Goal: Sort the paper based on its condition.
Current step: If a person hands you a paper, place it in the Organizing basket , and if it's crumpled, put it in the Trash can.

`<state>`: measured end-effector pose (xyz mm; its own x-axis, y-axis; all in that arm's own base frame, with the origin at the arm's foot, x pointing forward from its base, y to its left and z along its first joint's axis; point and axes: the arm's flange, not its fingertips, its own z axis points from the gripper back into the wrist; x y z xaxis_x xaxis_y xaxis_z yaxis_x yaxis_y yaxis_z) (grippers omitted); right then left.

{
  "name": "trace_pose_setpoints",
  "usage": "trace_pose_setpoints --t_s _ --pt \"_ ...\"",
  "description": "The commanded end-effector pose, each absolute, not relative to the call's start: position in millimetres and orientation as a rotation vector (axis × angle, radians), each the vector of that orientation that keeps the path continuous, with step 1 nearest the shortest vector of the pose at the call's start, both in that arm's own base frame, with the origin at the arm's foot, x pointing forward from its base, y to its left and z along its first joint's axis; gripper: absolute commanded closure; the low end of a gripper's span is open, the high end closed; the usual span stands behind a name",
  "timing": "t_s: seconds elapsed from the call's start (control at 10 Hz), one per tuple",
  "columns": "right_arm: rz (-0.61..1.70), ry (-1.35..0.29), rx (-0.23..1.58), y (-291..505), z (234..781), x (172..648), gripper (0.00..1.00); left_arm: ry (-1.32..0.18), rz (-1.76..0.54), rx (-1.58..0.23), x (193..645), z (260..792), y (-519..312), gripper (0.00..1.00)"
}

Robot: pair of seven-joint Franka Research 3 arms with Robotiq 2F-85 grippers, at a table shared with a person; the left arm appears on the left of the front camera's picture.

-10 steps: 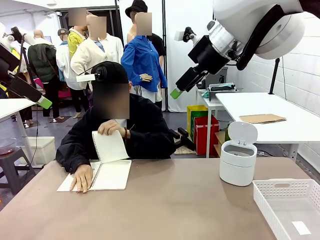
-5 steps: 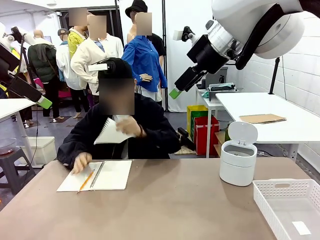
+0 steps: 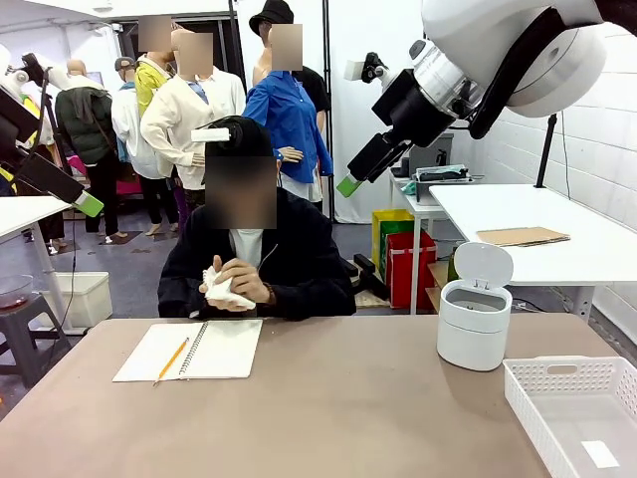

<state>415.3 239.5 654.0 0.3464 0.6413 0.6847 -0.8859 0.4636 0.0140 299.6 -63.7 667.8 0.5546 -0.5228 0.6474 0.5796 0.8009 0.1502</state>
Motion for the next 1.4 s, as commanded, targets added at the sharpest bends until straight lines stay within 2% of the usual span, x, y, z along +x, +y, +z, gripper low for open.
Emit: trace_pose_setpoints --t_s 0.0,1.3 --pt "1.026 -0.668 0.424 238.1 653.2 416.7 0.0 -0.735 -0.651 -0.089 299.5 668.5 -63.1 0.0" --pt "1.026 -0.668 0.424 238.1 653.2 416.7 0.0 -0.735 -0.651 -0.089 299.5 668.5 -63.1 0.0"
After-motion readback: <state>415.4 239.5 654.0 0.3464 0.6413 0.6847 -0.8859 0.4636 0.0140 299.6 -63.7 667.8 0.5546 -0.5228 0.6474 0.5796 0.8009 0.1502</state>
